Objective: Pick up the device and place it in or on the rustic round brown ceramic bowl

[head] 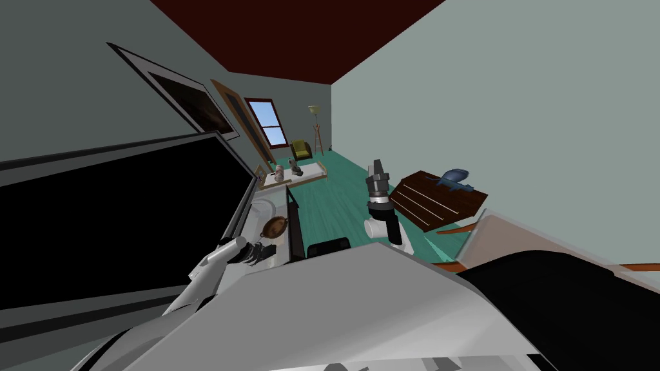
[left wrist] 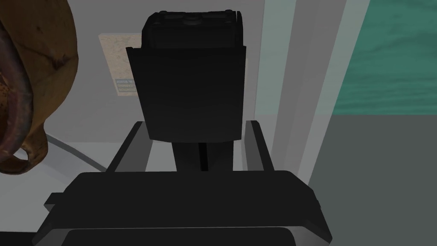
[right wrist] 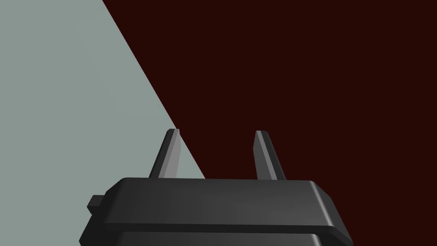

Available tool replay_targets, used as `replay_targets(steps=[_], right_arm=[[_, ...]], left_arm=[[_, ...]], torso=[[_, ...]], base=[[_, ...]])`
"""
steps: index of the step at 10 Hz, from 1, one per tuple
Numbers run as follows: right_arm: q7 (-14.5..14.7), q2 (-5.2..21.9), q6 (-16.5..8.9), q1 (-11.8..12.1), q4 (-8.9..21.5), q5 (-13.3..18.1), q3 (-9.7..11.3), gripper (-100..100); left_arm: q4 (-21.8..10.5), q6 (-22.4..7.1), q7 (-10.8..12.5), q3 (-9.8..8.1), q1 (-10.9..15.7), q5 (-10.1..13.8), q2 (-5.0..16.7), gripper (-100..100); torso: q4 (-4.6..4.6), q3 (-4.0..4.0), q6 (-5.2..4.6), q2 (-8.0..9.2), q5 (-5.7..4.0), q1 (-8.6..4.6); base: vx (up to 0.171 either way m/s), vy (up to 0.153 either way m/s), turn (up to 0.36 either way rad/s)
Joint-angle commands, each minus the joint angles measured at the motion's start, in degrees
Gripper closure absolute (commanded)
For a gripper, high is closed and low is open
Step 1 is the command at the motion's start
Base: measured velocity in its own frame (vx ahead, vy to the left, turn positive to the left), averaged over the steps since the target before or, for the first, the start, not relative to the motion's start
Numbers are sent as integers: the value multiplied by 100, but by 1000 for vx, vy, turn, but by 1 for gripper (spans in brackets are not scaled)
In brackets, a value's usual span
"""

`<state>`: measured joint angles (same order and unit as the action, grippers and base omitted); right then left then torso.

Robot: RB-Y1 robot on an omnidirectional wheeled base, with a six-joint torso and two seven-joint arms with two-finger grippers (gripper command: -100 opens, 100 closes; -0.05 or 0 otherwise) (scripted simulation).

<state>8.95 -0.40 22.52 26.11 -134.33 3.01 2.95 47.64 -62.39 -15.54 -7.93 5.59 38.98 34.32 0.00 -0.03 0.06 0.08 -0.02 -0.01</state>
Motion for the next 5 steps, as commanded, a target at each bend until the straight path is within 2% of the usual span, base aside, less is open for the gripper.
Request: replay_targets(steps=[1, 2, 3, 4, 5], right_arm=[[0, 0, 0, 0, 0, 0, 0, 0], [0, 0, 0, 0, 0, 0, 0, 0], [0, 0, 0, 0, 0, 0, 0, 0], [0, 0, 0, 0, 0, 0, 0, 0], [0, 0, 0, 0, 0, 0, 0, 0]], left_arm=[[111, -169, -13, -26, 1, 71, 127, 100], [189, -289, -24, -45, 2, 125, 219, 100], [240, -232, 26, -32, -52, 82, 155, 100], [247, -254, 21, -38, -50, 88, 170, 0], [342, -263, 32, -120, 37, 80, 332, 100]], torso=[[0, 0, 0, 0, 0, 0], [2, -1, 1, -1, -5, -2], [2, 0, 3, -1, -6, -4], [0, 0, 1, 0, -2, -4], [0, 0, 0, 0, -2, -3]], base=[[9, -4, 29], [10, -8, 41], [4, -2, 11], [0, 0, 0], [-71, -24, 67]])
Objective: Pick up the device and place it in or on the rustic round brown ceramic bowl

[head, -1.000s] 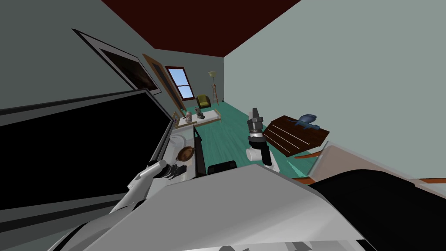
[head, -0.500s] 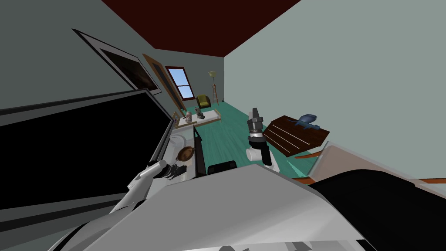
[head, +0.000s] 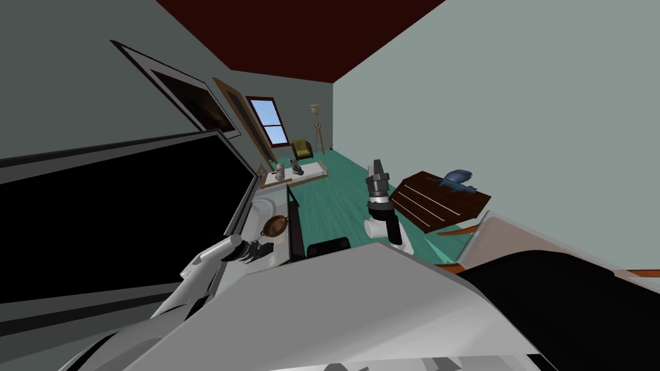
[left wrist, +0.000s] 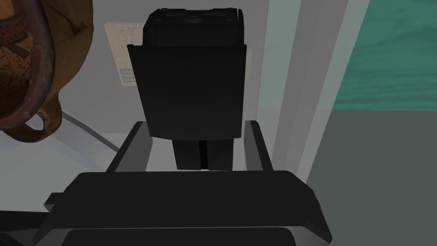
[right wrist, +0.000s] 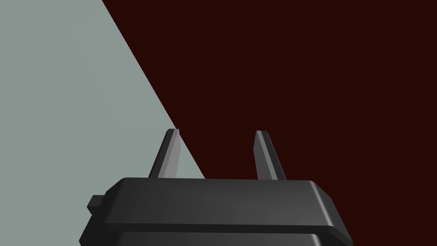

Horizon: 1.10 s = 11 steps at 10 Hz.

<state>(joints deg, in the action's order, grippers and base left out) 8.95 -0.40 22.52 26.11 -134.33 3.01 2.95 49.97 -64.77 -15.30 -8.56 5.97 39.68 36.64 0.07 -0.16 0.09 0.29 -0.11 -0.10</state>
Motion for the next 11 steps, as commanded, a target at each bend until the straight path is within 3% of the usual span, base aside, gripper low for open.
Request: replay_targets(steps=[1, 2, 4, 5, 7, 8, 11], right_arm=[[0, 0, 0, 0, 0, 0, 0, 0], [0, 0, 0, 0, 0, 0, 0, 0], [0, 0, 0, 0, 0, 0, 0, 0], [0, 0, 0, 0, 0, 0, 0, 0], [0, 0, 0, 0, 0, 0, 0, 0], [0, 0, 0, 1, 0, 0, 0, 0], [0, 0, 0, 2, 0, 0, 0, 0]], left_arm=[[212, -56, 26, -148, 76, -5, 261, 100], [32, -56, 26, -148, 76, -5, 261, 100], [212, -56, 26, -148, 76, -5, 261, 100], [396, -168, 84, -322, 164, -58, 507, 100], [609, -431, 213, -545, 146, -177, 688, 100], [609, -431, 213, -545, 146, -177, 688, 100], [801, -872, 415, -771, -54, -363, 695, 100]], torso=[[0, 0, 0, 0, 0, 0], [8, -14, 1, 20, -5, -12], [6, -11, 3, 14, 0, -6], [6, -4, -3, 0, 0, -3], [13, -15, 8, 16, -12, -22], [22, -18, 23, 9, -41, -29], [23, -3, 50, -24, -69, -12]], base=[[-121, -62, 108], [-87, -37, 21], [-24, -6, 7], [-42, -31, 113], [-31, -71, 130], [31, -62, 53], [143, -37, 76]])
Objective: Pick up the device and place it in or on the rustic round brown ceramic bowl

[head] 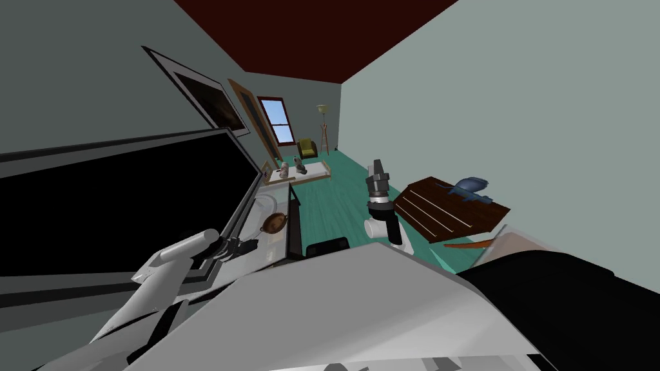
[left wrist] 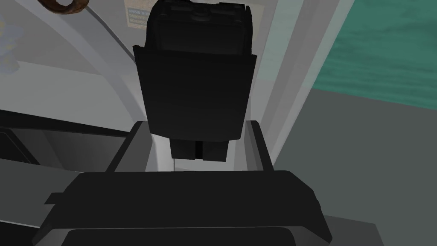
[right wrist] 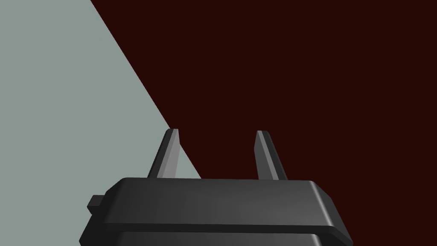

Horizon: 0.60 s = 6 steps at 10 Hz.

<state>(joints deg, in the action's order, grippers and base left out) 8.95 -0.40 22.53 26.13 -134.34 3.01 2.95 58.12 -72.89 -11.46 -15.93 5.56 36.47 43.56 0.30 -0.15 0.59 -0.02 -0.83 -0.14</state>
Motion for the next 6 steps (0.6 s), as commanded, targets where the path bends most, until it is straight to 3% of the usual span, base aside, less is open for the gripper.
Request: replay_targets(steps=[1, 6], right_arm=[[0, 0, 0, 0, 0, 0, 0, 0], [0, 0, 0, 0, 0, 0, 0, 0]], left_arm=[[24, -175, 81, -80, -75, -86, -13, 100], [229, -684, 295, -275, -321, -276, -47, 100]], torso=[[0, 0, 0, 0, 0, 0], [-11, 10, -2, -7, 8, 9]], base=[[146, -42, 43], [149, -25, 24]])
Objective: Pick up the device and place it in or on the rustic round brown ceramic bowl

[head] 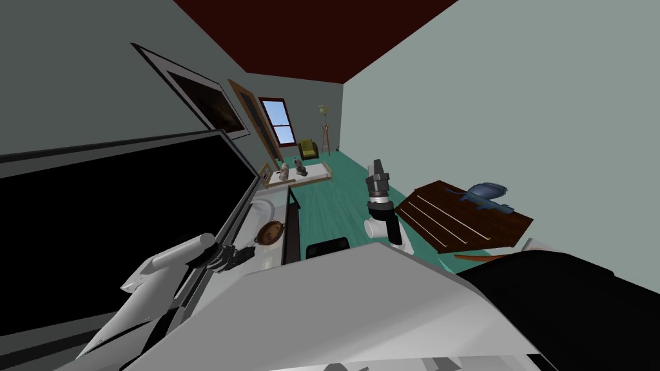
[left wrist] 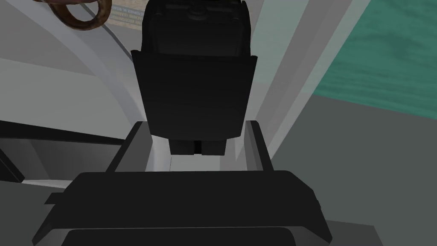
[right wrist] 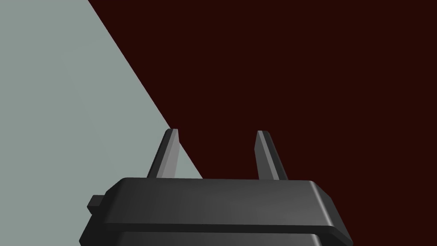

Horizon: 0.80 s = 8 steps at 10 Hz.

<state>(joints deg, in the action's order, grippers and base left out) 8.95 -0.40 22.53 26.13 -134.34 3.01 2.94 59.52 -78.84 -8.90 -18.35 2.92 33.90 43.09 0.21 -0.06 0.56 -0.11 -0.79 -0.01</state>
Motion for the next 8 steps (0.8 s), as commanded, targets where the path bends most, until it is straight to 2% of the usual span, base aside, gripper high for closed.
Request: replay_targets(steps=[1, 3, 4, 5, 8], right_arm=[[0, 0, 0, 0, 0, 0, 0, 0], [0, 0, 0, 0, 0, 0, 0, 0], [0, 0, 0, 0, 0, 0, 0, 0], [0, 0, 0, -1, 0, 0, 0, 0], [0, 0, 0, -2, 0, 0, 1, 0]], left_arm=[[136, -166, 72, -68, -83, -49, 13, 100], [344, -392, 171, -190, -97, -107, 165, 100], [398, -445, 156, -181, -56, -29, 282, 100], [383, -481, 79, -94, -6, 162, 389, 100], [282, -528, -95, 112, 59, 557, 489, 100]], torso=[[0, 0, 0, 0, 0, 0], [5, -3, -4, 1, -4, 1], [9, -6, -7, 4, -10, -5], [14, -14, -14, 16, -14, -13], [19, -34, -20, 53, -10, -25]], base=[[135, -8, 16], [130, -18, -1], [78, -37, -74], [32, -45, -130], [11, -36, -132]])
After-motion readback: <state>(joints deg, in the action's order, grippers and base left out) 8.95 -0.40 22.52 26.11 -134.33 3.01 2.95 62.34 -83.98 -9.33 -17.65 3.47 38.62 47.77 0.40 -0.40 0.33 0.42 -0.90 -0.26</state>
